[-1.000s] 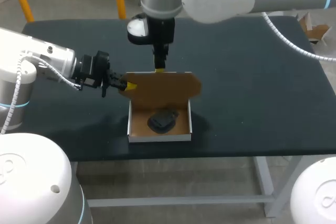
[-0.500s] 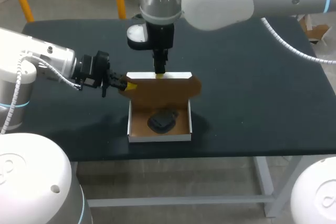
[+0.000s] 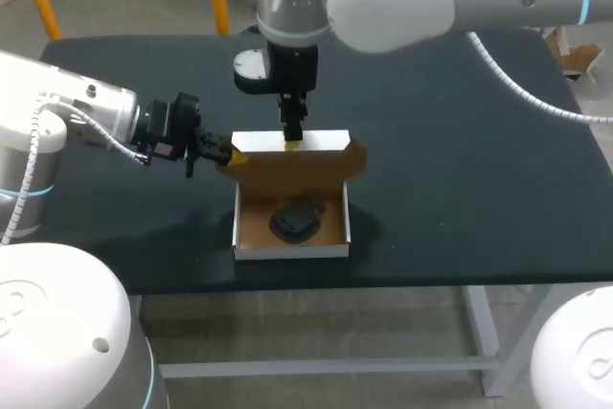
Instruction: Assemble the packaging by folding the flat box into shape, placing the metal phone stand inside, and closing the box properly
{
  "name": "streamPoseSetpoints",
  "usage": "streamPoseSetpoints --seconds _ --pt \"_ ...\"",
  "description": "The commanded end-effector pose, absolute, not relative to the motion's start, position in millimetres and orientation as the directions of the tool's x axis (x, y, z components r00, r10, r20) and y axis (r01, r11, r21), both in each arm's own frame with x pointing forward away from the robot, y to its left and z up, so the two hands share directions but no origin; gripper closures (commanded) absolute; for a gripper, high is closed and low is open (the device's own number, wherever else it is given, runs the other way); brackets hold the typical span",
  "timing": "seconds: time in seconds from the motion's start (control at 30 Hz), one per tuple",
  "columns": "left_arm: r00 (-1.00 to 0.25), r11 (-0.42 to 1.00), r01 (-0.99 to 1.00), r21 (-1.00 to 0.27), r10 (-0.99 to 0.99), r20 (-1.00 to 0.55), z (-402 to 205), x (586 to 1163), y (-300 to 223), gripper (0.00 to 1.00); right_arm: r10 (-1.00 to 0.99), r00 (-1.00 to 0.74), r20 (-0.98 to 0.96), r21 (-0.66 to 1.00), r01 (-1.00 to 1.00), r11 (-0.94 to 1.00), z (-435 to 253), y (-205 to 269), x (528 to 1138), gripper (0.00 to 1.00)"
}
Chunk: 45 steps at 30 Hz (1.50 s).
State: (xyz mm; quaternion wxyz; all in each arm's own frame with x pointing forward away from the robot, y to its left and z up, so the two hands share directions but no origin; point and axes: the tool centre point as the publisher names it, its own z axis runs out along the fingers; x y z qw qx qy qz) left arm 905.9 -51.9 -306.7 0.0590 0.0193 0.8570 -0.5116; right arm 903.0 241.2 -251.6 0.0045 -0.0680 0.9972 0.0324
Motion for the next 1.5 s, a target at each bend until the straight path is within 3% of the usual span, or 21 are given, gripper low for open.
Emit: streamPoseSetpoints --seconds 0.03,0.37,0.57,1.0,1.1,1.3,1.5 --pt "-0.992 0.475 0.094 -0.875 -0.026 -0.121 -308 905 -52 1.00 -0.140 -0.990 0.009 0.057 -0.139 0.989 -253 244 910 0.31" --pt "-0.992 0.475 0.094 -0.875 -0.026 -0.121 -308 905 -52 1.00 -0.159 -0.986 0.043 0.054 -0.157 0.986 -259 248 915 0.34" --pt "-0.992 0.475 0.094 -0.875 -0.026 -0.121 -308 905 -52 1.00 -0.167 -0.984 0.061 0.054 -0.164 0.985 -263 250 918 0.48" --pt "-0.992 0.475 0.094 -0.875 -0.026 -0.121 -308 905 -52 1.00 -0.179 -0.979 0.098 0.050 -0.175 0.983 -269 253 923 0.58" --pt "-0.992 0.475 0.094 -0.875 -0.026 -0.121 -308 905 -52 1.00 -0.181 -0.978 0.100 0.050 -0.177 0.983 -268 253 923 0.66" --pt "-0.992 0.475 0.094 -0.875 -0.026 -0.121 -308 905 -52 1.00 -0.186 -0.977 0.101 0.051 -0.181 0.982 -268 253 922 1.00" --pt "-0.992 0.475 0.094 -0.875 -0.026 -0.121 -308 905 -52 1.00 -0.187 -0.977 0.100 0.055 -0.182 0.982 -269 253 920 1.00"
